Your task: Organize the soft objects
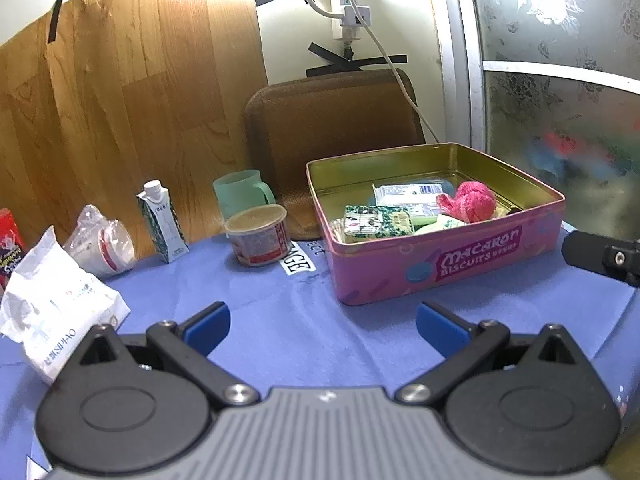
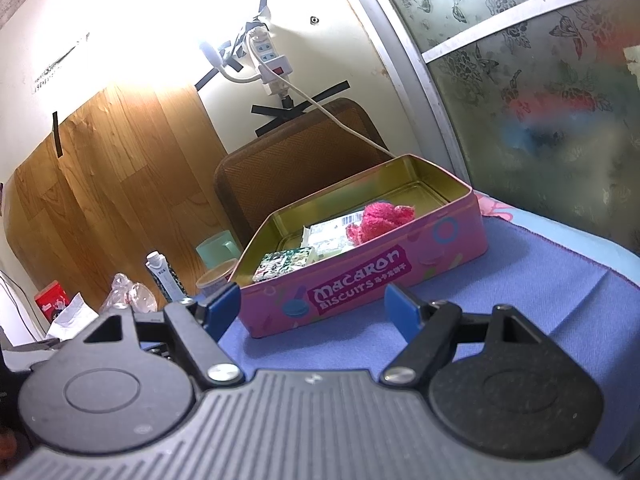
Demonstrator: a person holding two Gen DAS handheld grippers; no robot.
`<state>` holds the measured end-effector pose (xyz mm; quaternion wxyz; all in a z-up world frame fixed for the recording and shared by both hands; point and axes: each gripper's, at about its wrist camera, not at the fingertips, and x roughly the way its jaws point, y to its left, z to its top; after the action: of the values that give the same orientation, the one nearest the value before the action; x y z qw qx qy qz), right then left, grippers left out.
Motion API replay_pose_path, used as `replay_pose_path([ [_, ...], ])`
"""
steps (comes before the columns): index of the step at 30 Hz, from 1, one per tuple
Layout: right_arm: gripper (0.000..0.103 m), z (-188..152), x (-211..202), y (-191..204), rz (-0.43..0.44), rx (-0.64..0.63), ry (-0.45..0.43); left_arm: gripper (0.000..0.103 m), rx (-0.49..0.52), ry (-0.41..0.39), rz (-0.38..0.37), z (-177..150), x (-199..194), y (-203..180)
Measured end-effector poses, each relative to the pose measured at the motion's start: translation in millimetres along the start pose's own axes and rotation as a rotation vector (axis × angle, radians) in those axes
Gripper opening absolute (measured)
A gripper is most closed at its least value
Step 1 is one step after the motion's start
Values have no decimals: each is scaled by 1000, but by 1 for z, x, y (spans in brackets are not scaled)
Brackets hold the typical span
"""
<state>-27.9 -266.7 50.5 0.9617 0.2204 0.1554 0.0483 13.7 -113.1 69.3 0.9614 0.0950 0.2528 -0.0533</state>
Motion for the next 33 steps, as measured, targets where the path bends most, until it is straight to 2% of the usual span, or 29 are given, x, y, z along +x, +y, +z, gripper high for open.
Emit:
replay_pose_path([
  [10, 81, 2, -2, 0, 11, -4, -3, 103, 30, -34, 31, 1, -7, -2],
  [20, 81, 2, -2, 1, 10, -4, -7, 103, 29, -25, 23, 2, -7, -1],
  [28, 81, 1, -3, 2, 8, -4, -7, 103, 16, 28, -21, 0, 0, -1],
  [33, 81, 1, -3, 3, 7, -3, -7, 103, 15, 39, -23, -1, 2, -1],
])
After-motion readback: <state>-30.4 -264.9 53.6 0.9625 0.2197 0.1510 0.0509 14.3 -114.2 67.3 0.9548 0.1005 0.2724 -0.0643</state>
